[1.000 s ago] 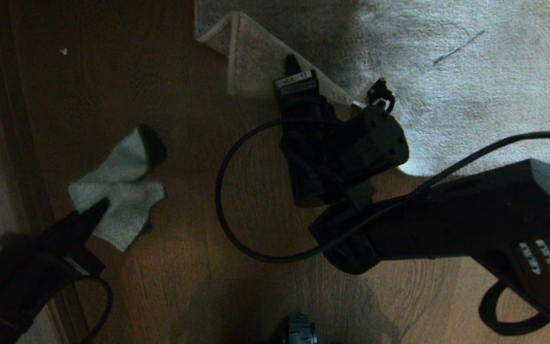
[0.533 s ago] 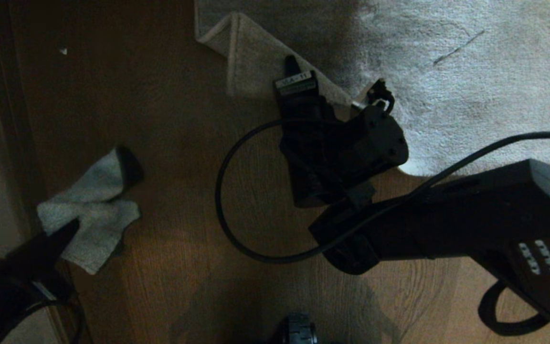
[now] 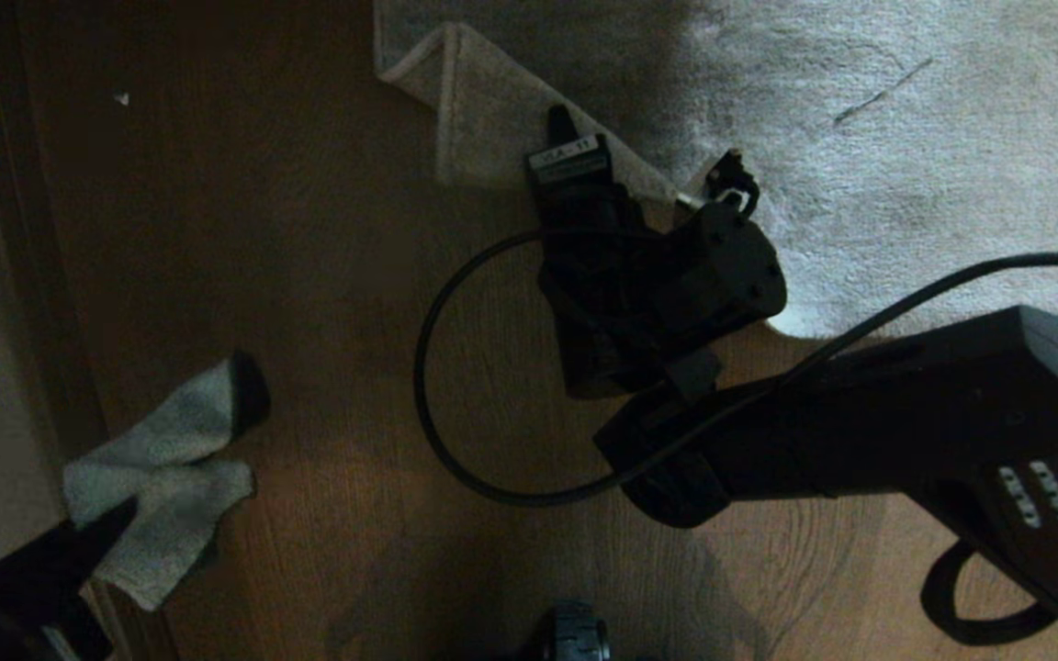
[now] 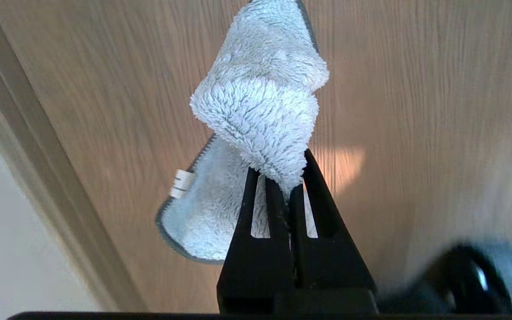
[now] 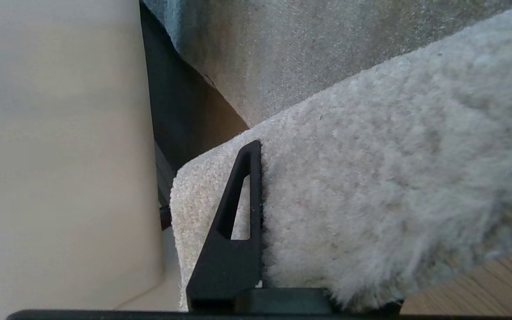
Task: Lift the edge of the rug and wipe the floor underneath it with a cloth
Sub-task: Wipe the floor under the carpet with a rag
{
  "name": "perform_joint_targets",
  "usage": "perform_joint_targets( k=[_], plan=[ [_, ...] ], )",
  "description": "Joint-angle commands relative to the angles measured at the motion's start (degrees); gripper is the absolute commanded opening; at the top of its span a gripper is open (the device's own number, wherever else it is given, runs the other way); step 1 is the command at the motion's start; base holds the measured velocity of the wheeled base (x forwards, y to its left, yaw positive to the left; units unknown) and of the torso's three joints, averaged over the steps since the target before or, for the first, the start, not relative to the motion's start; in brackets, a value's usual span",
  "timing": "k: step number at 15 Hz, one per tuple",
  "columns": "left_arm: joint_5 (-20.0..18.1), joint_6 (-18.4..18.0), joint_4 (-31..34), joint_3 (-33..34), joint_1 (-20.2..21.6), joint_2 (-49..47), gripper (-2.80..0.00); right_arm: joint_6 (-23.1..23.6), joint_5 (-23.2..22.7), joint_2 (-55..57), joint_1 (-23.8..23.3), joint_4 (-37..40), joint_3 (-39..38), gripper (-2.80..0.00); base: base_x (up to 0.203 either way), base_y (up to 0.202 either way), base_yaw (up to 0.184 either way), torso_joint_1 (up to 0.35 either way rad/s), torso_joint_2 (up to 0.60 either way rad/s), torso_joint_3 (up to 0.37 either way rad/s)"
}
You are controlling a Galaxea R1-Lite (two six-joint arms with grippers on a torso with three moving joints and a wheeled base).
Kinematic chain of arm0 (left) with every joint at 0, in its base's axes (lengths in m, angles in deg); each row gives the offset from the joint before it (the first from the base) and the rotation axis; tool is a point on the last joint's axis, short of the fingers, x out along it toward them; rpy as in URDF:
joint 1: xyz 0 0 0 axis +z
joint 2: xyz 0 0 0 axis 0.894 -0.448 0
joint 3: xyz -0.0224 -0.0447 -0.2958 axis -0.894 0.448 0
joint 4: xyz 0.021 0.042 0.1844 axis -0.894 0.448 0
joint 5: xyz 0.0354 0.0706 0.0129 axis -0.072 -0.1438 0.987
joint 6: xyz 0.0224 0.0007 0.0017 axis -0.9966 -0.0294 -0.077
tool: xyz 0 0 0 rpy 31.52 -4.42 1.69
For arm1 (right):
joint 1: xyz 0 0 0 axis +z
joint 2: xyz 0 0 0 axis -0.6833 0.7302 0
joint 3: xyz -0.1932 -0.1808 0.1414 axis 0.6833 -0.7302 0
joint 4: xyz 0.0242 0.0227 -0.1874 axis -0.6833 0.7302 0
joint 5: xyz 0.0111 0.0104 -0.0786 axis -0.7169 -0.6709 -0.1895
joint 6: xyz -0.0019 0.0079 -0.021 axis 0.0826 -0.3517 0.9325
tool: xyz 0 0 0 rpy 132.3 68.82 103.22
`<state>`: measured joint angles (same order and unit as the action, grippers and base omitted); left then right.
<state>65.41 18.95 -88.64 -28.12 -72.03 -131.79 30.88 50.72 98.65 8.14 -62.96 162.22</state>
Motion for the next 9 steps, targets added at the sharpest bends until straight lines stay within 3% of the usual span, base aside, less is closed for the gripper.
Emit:
perform_joint_targets(
  k=[1, 6, 9],
  plan=[
    [-0.26, -0.12, 9.52, -0.05, -0.2, 9.83, -2.8, -0.1, 0.2, -0.06, 0.0, -2.74, 0.0, -2.8, 0.0, 0.0, 0.0, 0.0, 0.0, 0.0],
    [-3.37, -0.18, 36.91, -0.84, -0.46, 32.52, -2.8, -0.18, 0.14, -0.03, 0.0, -2.74, 0.08, -2.8, 0.0, 0.0, 0.0, 0.0, 0.0, 0.0],
    [-5.26, 0.98, 44.4, -0.01, -0.5, 35.06, -2.8, -0.1, 0.14, -0.03, 0.0, -2.74, 0.08, -2.8, 0.0, 0.0, 0.0, 0.0, 0.0, 0.0]
  ],
)
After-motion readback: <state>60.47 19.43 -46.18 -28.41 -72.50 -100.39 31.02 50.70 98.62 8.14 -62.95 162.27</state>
